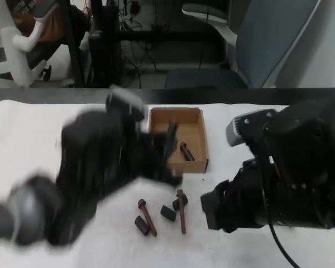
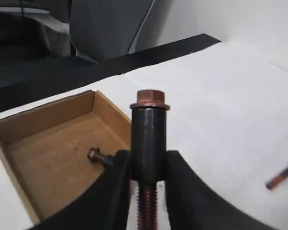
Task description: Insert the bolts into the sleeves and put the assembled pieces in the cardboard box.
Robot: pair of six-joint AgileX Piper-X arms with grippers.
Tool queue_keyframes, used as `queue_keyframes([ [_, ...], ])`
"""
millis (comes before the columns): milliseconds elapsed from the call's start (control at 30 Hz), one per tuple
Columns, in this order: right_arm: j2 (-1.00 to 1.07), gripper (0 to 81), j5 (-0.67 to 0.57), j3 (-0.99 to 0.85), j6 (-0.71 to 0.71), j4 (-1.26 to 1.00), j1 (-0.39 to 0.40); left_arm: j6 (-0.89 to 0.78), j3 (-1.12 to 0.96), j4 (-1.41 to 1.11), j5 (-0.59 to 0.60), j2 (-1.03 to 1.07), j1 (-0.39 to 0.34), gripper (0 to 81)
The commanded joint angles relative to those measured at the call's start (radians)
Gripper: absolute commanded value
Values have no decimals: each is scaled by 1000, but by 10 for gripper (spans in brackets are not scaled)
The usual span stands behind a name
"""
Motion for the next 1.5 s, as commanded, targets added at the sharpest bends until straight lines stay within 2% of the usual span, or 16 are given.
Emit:
queue_keyframes([
  [0,55,504,-179,-19,-104,-38,-47,-33,-167,136,56,92,65,18],
  [100,116,504,-303,-26,-229,-116,-75,15,-324,187,134,228,112,18],
  [333,278,504,-375,-136,-411,-138,-87,-132,-629,431,286,481,190,18],
  [567,393,504,-397,-258,-610,3,-83,-133,-692,492,288,526,199,15],
  [600,414,504,-397,-267,-620,2,-81,-133,-692,464,298,526,199,64],
  [667,445,504,-394,-282,-645,1,-79,-133,-692,407,317,526,199,214],
  [700,464,504,-392,-289,-658,1,-76,-133,-692,379,328,526,199,328],
  [767,501,504,-389,-304,-661,3,-70,-150,-696,341,369,526,199,619],
  [800,516,504,-389,-308,-664,4,-64,-158,-699,333,376,526,199,700],
  [900,558,503,-386,-321,-679,9,-44,-161,-707,300,444,526,199,700],
  [1033,603,503,-257,-334,-731,9,-2,-182,-707,205,606,514,214,700],
  [1200,650,486,-203,-347,-736,30,17,-240,-707,178,615,477,251,700],
  [1333,677,385,-107,-347,-782,22,22,-269,-707,178,645,438,298,700],
  [1467,681,384,-62,-365,-787,22,22,-293,-707,178,685,402,337,700],
])
